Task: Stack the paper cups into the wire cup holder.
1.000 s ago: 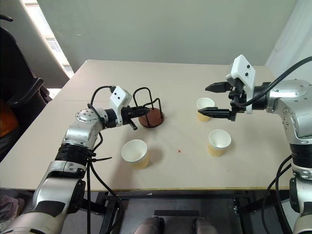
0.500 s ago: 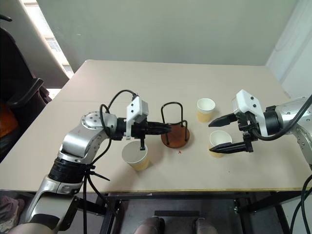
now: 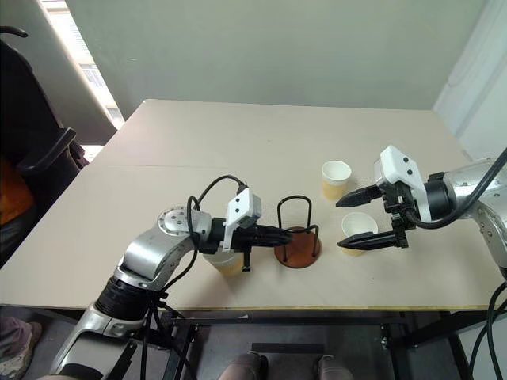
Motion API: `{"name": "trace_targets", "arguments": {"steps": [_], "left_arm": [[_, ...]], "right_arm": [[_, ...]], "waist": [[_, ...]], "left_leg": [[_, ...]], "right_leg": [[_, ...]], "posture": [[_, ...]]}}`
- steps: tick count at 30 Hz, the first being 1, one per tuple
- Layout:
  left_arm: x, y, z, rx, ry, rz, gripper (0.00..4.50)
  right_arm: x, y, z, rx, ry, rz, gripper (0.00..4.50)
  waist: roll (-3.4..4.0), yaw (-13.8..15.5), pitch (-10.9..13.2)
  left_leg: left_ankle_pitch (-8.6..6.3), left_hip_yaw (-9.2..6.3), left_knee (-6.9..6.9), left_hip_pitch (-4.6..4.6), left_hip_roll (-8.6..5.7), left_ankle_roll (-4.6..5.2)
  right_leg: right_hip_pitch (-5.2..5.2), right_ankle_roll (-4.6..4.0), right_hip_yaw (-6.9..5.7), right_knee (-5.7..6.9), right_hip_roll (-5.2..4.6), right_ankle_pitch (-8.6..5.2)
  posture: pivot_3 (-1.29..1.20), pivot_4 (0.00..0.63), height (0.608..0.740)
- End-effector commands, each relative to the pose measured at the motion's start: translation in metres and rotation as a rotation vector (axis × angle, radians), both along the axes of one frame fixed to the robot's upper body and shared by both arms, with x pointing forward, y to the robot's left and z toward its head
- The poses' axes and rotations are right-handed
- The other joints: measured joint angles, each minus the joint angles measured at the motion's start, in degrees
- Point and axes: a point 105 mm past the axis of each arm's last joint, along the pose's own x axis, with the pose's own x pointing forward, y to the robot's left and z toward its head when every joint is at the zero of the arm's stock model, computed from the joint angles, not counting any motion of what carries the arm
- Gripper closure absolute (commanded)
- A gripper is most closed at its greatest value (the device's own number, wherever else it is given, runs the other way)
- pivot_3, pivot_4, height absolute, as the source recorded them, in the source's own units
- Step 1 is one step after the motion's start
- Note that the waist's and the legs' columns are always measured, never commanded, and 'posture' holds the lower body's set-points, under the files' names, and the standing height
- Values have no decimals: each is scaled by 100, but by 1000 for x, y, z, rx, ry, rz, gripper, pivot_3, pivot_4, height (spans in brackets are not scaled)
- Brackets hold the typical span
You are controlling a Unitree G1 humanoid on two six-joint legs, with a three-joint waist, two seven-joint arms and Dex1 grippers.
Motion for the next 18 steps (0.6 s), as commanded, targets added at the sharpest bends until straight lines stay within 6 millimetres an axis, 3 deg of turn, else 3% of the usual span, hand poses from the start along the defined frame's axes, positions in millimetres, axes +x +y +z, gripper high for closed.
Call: {"name": "trace_targets", "arguments": {"steps": [1,4,9,14,18], "left_arm": [[-8,-3,-8,33,-8,-41,4432],[4,-2,-10,18,8,29,4432],[4,-1,-10,32,24,6,2918],[11,-1,2,10,-73,35,1186],[6,8,26,-57,-87,0,1186]], "right_arm": [[3,-5,5,-21,-38,-24,327],[8,-9,6,-24,-46,-44,327],[8,-13,1,-49,-36,-57,327],[21,-35,-22,-230,-55,-151,327],[25,-44,-40,-325,-49,-164,327]], "waist": [[0,1,0],[0,18,0],[0,5,0],[0,0,0],[-1,0,1]], "left_leg": [[-1,0,0,0,-1,0],[-1,-3,-1,11,-4,1],[-5,-1,-1,29,-8,7],[-5,0,-7,33,-9,6],[-9,0,-8,30,-9,7]], "right_leg": [[1,3,0,0,0,-4],[15,-9,5,0,0,-20],[32,-21,21,0,-1,-34],[33,-16,23,0,-1,-38],[31,13,26,0,-1,-28]], "posture": [[0,150,740],[0,150,740],[0,150,740],[0,150,740],[0,150,740]]}}
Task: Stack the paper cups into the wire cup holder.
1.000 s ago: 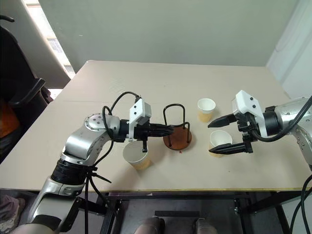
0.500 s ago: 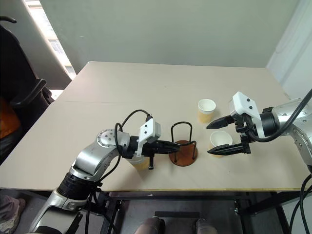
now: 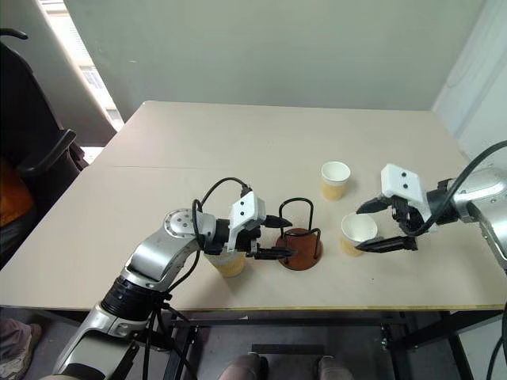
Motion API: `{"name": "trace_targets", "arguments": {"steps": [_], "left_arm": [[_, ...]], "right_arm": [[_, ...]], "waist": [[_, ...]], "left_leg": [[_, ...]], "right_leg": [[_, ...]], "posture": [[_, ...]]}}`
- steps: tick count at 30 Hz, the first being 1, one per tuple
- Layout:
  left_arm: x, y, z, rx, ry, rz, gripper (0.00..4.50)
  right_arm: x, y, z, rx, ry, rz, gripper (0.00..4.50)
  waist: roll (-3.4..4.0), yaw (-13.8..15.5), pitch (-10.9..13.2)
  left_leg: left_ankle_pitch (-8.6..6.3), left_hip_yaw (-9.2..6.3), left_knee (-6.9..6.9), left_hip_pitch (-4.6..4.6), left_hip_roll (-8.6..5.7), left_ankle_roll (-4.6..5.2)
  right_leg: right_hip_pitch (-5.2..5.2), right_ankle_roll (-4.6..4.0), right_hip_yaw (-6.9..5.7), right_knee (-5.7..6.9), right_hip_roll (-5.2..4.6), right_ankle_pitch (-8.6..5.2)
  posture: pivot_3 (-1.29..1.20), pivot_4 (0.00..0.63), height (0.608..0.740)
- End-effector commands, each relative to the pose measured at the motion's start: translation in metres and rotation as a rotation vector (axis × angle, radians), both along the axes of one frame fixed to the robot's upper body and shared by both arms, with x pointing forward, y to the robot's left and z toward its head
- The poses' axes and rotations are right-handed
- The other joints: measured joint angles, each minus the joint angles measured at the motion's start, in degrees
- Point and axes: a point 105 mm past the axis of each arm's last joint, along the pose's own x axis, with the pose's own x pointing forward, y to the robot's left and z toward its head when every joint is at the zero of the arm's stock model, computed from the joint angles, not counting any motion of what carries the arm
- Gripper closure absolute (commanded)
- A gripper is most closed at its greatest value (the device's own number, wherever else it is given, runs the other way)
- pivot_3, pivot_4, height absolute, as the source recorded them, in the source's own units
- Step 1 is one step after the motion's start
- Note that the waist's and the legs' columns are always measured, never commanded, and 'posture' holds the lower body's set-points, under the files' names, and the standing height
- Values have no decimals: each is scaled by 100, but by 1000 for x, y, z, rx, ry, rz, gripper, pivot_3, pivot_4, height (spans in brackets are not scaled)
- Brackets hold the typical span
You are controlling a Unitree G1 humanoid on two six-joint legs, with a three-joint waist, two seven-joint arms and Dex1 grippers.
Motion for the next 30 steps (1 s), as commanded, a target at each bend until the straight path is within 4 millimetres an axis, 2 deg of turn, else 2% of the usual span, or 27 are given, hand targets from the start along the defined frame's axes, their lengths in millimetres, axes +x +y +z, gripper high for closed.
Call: {"name": "trace_targets", "arguments": {"steps": [1,5,11,14,17,20,24,26,29,30], "left_arm": [[-10,10,30,-44,-64,-67,1186],[-18,27,46,-2,-134,-79,1186],[-21,58,64,102,-232,15,1186],[-23,77,80,210,-332,80,1130],[-31,80,94,207,-374,70,1130],[-44,76,91,187,-356,17,1130],[-43,85,85,181,-326,64,1130],[-42,89,85,173,-323,87,1130],[-38,97,89,153,-322,141,1130],[-38,99,88,151,-318,149,1130]], "right_arm": [[3,-3,-8,-77,-30,13,327],[16,5,-23,-114,-65,0,327],[17,11,-37,-141,-49,26,327],[21,15,-40,-143,-65,28,923],[21,16,-36,-130,-68,40,1934],[21,17,-36,-130,-67,52,3039],[23,18,-35,-131,-80,58,4453],[21,19,-29,-123,-84,78,4484],[13,25,7,-39,-116,139,4484],[11,28,28,-5,-155,164,4484]], "waist": [[0,-8,0],[0,-33,1],[3,-18,3],[0,-34,5],[1,-30,5],[1,-28,5],[1,-49,5],[1,-49,5],[6,-59,8],[7,-65,8]], "left_leg": [[-3,0,-1,0,0,0],[-21,0,-4,7,4,4],[-39,-1,-4,3,4,17],[-52,-1,-3,4,6,15],[-58,0,-4,3,6,12],[-62,-1,-5,2,6,10],[-71,0,-5,9,8,0],[-72,-1,-5,10,11,-2],[-73,-1,-5,10,12,-4],[-74,1,-5,9,11,-5]], "right_leg": [[-2,15,0,1,0,6],[-3,21,0,2,4,4],[-6,12,0,2,3,-2],[-9,-5,0,1,2,-12],[-15,-25,-1,5,1,-23],[-14,-51,-1,5,-1,-39],[-15,-52,-3,9,-2,-39],[-17,-54,-7,14,-2,-40],[-19,-70,-10,16,-2,-50],[-21,-71,-9,16,-2,-50]], "posture": [[0,150,740],[0,150,740],[0,150,740],[0,150,740],[0,150,740],[0,150,740],[0,150,740],[0,150,740],[0,150,740],[0,150,740]]}}
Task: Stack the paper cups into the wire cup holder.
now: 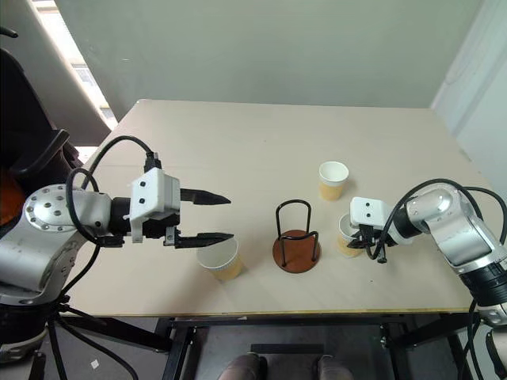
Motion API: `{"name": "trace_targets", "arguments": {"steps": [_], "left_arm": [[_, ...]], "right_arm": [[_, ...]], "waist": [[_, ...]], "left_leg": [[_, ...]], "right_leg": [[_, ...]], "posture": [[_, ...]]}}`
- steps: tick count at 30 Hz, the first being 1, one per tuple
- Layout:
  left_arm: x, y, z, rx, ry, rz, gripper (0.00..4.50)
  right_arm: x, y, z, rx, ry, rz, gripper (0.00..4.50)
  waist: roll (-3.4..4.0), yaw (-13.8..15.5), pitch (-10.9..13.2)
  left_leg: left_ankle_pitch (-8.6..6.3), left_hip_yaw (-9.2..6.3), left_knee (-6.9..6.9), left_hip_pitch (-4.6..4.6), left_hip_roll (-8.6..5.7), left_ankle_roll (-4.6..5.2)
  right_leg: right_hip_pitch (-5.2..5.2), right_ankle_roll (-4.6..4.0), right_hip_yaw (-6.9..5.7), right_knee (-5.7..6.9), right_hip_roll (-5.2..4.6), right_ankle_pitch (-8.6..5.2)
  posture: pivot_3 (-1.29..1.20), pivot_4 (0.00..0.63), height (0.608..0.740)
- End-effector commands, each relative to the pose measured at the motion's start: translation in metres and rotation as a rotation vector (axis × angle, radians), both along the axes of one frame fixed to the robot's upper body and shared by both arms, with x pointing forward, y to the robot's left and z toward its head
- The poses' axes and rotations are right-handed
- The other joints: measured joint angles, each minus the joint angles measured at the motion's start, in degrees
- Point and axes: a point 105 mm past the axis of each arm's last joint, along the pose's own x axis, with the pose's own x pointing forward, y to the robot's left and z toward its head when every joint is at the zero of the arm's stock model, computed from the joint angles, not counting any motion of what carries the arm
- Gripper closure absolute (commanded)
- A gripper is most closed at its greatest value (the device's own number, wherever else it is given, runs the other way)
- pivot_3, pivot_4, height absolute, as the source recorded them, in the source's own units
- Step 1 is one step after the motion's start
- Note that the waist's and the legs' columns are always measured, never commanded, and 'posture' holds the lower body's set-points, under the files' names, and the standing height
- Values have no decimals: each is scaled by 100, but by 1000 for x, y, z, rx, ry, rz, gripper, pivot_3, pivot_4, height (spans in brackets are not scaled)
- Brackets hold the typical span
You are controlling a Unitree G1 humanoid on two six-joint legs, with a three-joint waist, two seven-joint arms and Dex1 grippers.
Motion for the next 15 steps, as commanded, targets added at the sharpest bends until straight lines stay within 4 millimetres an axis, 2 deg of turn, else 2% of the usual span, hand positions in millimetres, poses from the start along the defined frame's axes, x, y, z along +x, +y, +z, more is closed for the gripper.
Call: {"name": "trace_targets", "arguments": {"steps": [1,3,6,9,15], "left_arm": [[0,8,8,-31,-24,35,1130],[1,10,5,-33,-14,45,1130],[5,12,-1,-10,-6,63,1130],[7,10,-2,-14,-2,58,1130],[3,11,-4,-10,4,59,1130]], "right_arm": [[-4,14,86,125,-199,104,4484],[-8,34,118,146,-302,202,4484],[-15,57,128,145,-339,323,4484],[-26,84,120,145,-301,466,4484],[-20,89,99,76,-275,501,4484]], "waist": [[3,-11,2],[11,-49,6],[-29,-64,-18],[-29,-66,-17],[-23,-11,-13]], "left_leg": [[0,0,-1,-1,0,-1],[1,2,-3,-5,-2,-4],[0,-5,-20,2,8,-7],[-13,-17,-22,8,28,-27],[-18,-26,-21,-23,29,-39]], "right_leg": [[-2,-1,0,0,0,-1],[-12,-5,4,2,0,-2],[-17,-30,-8,5,6,-17],[-9,-54,-33,8,14,-31],[-34,-38,-45,15,15,-21]], "posture": [[0,150,740],[0,150,740],[0,150,740],[0,150,740],[0,150,740]]}}
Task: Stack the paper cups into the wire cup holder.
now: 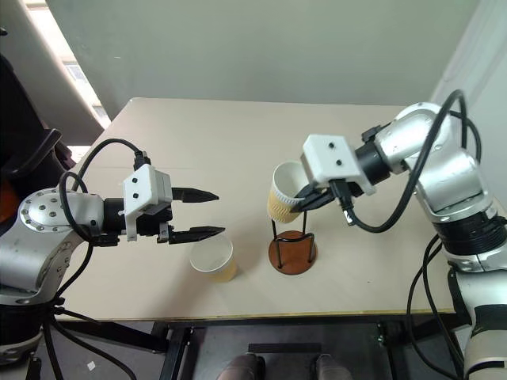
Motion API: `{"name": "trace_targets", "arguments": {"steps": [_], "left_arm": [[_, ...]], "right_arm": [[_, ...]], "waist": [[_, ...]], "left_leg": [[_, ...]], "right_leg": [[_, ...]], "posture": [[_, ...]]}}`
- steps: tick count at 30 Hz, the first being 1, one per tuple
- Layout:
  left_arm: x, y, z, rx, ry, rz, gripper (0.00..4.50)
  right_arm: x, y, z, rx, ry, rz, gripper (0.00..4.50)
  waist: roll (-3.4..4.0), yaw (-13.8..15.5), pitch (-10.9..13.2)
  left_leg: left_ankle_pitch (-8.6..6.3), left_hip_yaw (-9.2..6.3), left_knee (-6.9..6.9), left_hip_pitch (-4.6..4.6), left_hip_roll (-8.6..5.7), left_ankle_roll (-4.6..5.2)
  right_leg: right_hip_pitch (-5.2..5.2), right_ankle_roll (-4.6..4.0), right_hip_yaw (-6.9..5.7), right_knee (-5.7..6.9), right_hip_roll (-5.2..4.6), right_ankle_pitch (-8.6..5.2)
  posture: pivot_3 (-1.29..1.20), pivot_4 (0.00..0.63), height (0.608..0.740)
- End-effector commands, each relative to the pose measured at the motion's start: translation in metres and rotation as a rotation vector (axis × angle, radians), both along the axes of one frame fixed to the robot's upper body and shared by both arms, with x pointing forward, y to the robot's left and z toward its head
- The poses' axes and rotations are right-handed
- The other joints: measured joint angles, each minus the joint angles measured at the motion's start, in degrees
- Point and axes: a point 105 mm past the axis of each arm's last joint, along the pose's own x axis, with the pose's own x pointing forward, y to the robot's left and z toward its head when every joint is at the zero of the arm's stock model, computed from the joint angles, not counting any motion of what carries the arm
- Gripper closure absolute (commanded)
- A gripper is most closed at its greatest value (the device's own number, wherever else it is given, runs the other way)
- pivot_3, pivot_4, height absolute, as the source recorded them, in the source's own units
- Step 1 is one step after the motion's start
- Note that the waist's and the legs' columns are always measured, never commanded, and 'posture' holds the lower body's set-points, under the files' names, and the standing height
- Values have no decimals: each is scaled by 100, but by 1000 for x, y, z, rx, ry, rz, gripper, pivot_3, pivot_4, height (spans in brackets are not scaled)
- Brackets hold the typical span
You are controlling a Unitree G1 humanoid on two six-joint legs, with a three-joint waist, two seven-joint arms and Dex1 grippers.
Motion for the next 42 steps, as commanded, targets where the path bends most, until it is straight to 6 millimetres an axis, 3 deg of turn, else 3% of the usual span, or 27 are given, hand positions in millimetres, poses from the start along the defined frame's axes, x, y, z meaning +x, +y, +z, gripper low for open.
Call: {"name": "trace_targets", "arguments": {"steps": [1,15,19,22,25,29,31,34,40,42], "left_arm": [[-6,1,6,13,-36,-3,1130],[-7,3,4,21,-29,13,1130],[3,4,7,14,-68,56,1130],[24,13,15,-6,-149,158,1130],[36,16,20,-66,-159,196,1130],[56,11,17,-95,-166,244,1130],[69,3,15,-115,-160,267,1130],[86,-14,8,-150,-127,283,1130],[90,-30,-4,-152,-96,231,1130],[87,-33,-5,-156,-92,221,1130]], "right_arm": [[0,-1,1,-27,-44,13,4484],[-1,-5,-18,-110,-21,48,4484],[4,-6,-18,-112,-37,21,3238],[11,-7,-3,-55,-69,-10,2260],[28,-15,20,9,-114,-77,2260],[86,-33,34,83,-207,-325,2260],[115,-41,29,100,-239,-442,2260],[139,-51,2,97,-183,-544,2260],[156,-59,-32,67,-138,-641,2260],[158,-59,-39,63,-132,-663,2260]], "waist": [[0,2,0],[0,-10,0],[0,-12,0],[0,-7,0],[1,-12,1],[1,-10,1],[1,15,1],[1,52,1],[12,57,9],[12,49,9]], "left_leg": [[-4,0,3,0,0,-3],[-11,0,8,8,9,-19],[-11,0,9,10,10,-19],[-10,0,11,12,10,-19],[-5,1,13,16,10,-20],[-4,0,11,18,11,-21],[-4,-3,13,28,11,-21],[-1,-4,13,29,11,-22],[-12,4,8,-16,16,-43],[15,6,7,-36,27,-100]], "right_leg": [[0,3,0,0,0,1],[1,-8,0,15,5,-4],[1,-11,0,19,5,-6],[2,-12,0,21,5,-5],[3,-20,2,28,5,-3],[2,-27,3,27,5,-2],[7,-29,3,34,4,0],[6,-18,2,41,4,15],[-45,9,1,39,6,30],[-59,9,0,40,16,31]], "posture": [[0,150,740],[0,150,740],[0,150,740],[0,150,740],[0,150,740],[0,150,740],[0,150,740],[0,150,740],[0,150,740],[0,150,740]]}}
